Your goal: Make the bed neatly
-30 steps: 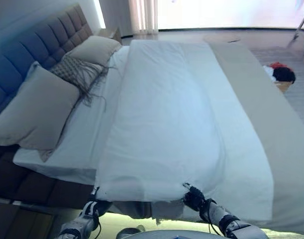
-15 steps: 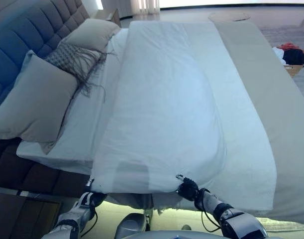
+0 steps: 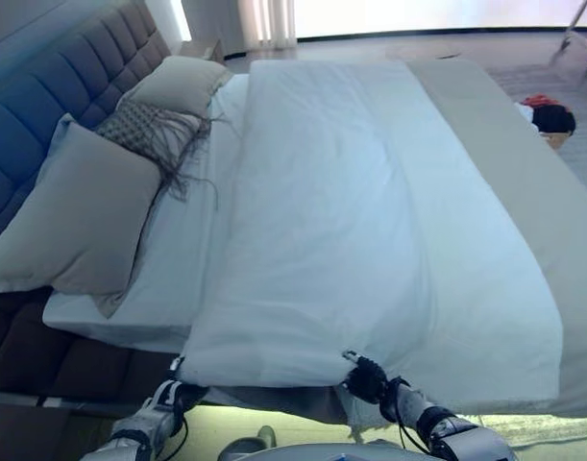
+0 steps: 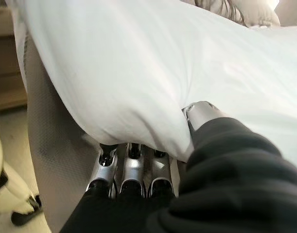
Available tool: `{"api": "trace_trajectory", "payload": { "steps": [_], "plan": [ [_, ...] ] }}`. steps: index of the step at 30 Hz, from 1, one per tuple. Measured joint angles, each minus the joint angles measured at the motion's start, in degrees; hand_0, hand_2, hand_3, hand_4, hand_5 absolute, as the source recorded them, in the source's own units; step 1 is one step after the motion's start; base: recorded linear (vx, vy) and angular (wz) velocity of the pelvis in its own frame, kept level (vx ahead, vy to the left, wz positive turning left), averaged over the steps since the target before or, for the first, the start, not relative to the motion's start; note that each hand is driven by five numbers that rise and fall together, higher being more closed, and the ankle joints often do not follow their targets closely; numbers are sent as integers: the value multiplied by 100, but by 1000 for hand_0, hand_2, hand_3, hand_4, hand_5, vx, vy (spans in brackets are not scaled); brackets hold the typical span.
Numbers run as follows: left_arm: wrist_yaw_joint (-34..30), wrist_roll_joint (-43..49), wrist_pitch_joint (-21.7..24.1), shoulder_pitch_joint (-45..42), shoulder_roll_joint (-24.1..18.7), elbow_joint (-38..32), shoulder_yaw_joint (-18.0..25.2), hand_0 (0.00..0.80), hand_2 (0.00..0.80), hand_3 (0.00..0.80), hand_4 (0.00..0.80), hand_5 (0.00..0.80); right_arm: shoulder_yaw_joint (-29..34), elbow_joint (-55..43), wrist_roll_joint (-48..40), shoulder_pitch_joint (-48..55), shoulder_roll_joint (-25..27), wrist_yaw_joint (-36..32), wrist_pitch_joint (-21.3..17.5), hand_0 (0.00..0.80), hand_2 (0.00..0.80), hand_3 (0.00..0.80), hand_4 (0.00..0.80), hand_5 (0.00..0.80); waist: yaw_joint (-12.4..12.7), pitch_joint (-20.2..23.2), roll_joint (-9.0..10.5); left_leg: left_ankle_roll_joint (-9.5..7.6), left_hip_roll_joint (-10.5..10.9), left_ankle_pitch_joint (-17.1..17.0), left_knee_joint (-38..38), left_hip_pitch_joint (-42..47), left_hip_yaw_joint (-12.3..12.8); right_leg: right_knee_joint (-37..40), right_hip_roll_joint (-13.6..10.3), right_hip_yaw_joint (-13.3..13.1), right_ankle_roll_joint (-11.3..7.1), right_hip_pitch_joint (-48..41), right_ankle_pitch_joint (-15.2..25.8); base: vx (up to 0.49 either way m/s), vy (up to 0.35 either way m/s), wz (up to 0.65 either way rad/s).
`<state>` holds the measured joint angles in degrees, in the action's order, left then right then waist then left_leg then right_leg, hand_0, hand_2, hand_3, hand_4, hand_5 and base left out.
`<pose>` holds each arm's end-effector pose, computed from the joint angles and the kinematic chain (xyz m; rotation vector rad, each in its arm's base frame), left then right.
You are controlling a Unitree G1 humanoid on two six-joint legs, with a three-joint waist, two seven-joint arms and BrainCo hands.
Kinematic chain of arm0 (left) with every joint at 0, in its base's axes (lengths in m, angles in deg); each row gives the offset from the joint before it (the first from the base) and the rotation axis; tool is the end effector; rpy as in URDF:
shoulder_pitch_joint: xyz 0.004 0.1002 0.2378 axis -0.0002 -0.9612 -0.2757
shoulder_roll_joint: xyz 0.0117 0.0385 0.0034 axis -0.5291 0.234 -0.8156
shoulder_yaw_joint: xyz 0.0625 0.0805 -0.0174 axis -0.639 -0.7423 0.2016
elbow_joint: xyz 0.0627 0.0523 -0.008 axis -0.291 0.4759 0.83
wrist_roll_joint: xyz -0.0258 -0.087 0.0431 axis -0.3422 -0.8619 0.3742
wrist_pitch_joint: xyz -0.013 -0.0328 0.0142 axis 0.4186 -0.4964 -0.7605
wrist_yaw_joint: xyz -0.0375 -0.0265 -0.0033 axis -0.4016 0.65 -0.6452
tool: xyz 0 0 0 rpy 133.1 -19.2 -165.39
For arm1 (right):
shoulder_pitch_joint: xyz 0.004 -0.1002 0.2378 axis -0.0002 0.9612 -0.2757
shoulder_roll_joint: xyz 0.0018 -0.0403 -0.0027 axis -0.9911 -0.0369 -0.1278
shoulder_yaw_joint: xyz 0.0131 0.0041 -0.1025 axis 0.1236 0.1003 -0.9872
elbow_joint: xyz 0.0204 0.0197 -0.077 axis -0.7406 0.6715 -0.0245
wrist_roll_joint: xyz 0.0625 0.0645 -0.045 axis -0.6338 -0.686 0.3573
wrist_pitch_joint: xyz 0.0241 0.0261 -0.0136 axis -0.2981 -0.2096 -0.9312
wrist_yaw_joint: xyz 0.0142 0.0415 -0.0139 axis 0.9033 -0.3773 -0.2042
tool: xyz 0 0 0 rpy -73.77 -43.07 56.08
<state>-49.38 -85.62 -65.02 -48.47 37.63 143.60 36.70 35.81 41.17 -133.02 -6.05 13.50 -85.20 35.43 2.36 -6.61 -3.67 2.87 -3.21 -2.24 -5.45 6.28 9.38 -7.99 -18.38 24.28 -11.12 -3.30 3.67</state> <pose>0.1181 0.2587 -0.0915 -1.3825 0.7502 0.5530 0.1475 -0.1743 -0.1019 0.7818 1.0416 0.0552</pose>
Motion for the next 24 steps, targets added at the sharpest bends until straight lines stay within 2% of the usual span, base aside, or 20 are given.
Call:
{"api": "trace_trajectory", "payload": {
  "steps": [1, 2, 3, 4, 5, 7, 10, 11, 12, 13, 17, 20, 21, 22, 23, 24],
  "plan": [
    [-21, -3, 37, -33, 4, 0, 3, 800, 800, 800, 800, 800, -35, -1, 1, 2, -3, -43, -6, 800, 800, 800, 800, 800, 9, 8, 14, 27, -105, -31, 23, -46, -25, -411, 221, -204, -59, 122, -425, -234, -23, 14],
    [-49, -4, 90, -38, 11, -1, 4, 800, 800, 800, 800, 800, -45, 3, 7, -3, -3, -65, -4, 800, 800, 800, 800, 800, 35, 34, 59, 83, -200, -67, 43, -108, -88, -764, 566, -421, 44, 214, -906, -161, -26, 24],
    [-67, -4, 147, -35, 17, -4, 3, 800, 800, 800, 800, 800, -49, 9, 59, -24, -4, -99, 3, 800, 800, 800, 800, 800, 78, 90, 155, 157, -224, -106, 54, -157, -160, -754, 906, -532, 235, 231, -1288, -149, -17, 23],
    [-52, -3, 190, -34, 42, -4, 3, 800, 800, 800, 800, 800, -48, 38, 106, -38, 5, -130, 3, 800, 800, 800, 800, 800, 125, 148, 255, 254, -169, -175, 75, -242, -211, -374, 1112, -681, 703, 125, -1478, -112, 7, 35],
    [0, -3, 224, 2, 139, 4, -1, 800, 800, 800, 800, 800, -26, 149, 116, -67, 62, -141, 5, 800, 800, 800, 800, 800, 122, 173, 223, 249, -234, -216, 104, -290, -325, -12, 1262, -736, 826, -69, -1278, -102, 20, 36],
    [84, -2, 234, 0, 183, 8, -1, 800, 800, 800, 800, 800, -35, 273, 173, -94, 84, -104, 81, 800, 800, 800, 800, 800, 213, 191, 177, 231, -277, -233, 231, -304, -319, 482, 1408, -748, 912, -318, -1063, -104, 48, 16],
    [180, -2, 245, -17, 230, -94, 7, 800, 800, 800, 800, 800, -31, 231, 228, -86, 102, -77, 137, 800, 800, 800, 800, 800, 324, 197, 185, 318, -194, -167, 900, -732, -327, 1021, 1371, -878, 963, -539, -765, -183, 66, -5],
    [216, -2, 247, -7, 279, -170, 7, 800, 800, 800, 800, 800, -44, 215, 236, -88, 138, -35, 149, 800, 800, 800, 800, 800, 344, 198, 156, 362, -87, -138, 888, -839, -423, 1136, 1332, -889, 959, -546, -701, -235, 53, -11],
    [243, -2, 248, -30, 345, -166, 7, 800, 800, 800, 800, 800, -64, 209, 273, -95, 202, -12, 172, 800, 800, 800, 800, 800, 344, 209, 25, 294, 81, -275, 579, -764, -587, 1147, 1346, -902, 929, -542, -686, -271, 63, -3],
    [279, 0, 247, -31, 384, -161, 7, 800, 800, 800, 800, 800, -138, 194, 274, -78, 244, 30, 176, 800, 800, 800, 800, 800, 312, 241, -109, 189, 113, -289, 344, -665, -534, 1171, 1415, -921, 897, -558, -701, -241, 70, 3],
    [285, 1, 287, 85, 384, -134, 8, 800, 800, 800, 800, 800, -204, 318, 272, -253, 230, 131, 187, 800, 800, 800, 800, 800, 393, 233, -99, 176, 72, -311, 327, -682, -610, 1289, 1422, -856, 874, -571, -698, -238, 173, 4],
    [284, 1, 290, 81, 384, -119, 8, 800, 800, 800, 800, 800, -204, 325, 272, -252, 228, 133, 186, 800, 800, 800, 800, 800, 318, 208, -69, 317, 88, -485, 377, -682, -638, 1286, 1359, -741, 917, -643, -685, -168, 288, 3],
    [278, 3, 290, 84, 386, -111, 8, 800, 800, 800, 800, 800, -203, 318, 271, -246, 227, 144, 185, 800, 800, 800, 800, 800, 303, 174, -17, 374, 114, -583, 394, -682, -637, 1282, 1271, -670, 953, -647, -658, -116, 330, -14],
    [259, 4, 298, 80, 386, -103, 9, 800, 800, 800, 800, 800, -207, 283, 271, -242, 224, 164, 182, 800, 800, 800, 800, 800, 300, 106, 92, 436, 127, -676, 486, -682, -565, 1268, 1167, -532, 952, -658, -631, -74, 357, -31],
    [251, 9, 336, 57, 385, -94, 9, 800, 800, 800, 800, 800, -219, 222, 271, -223, 205, 186, 180, 800, 800, 800, 800, 800, 301, 59, 161, 456, 14, -570, 687, -686, -338, 1256, 1081, -365, 940, -689, -604, -46, 410, -35],
    [250, 20, 394, 7, 392, -91, 8, 800, 800, 800, 800, 800, -220, 183, 271, -189, 201, 199, 183, 800, 800, 800, 800, 800, 241, 48, 168, 510, -105, -552, 769, -639, -224, 1256, 1046, -229, 924, -743, -597, -46, 426, -22]
  ]
}}
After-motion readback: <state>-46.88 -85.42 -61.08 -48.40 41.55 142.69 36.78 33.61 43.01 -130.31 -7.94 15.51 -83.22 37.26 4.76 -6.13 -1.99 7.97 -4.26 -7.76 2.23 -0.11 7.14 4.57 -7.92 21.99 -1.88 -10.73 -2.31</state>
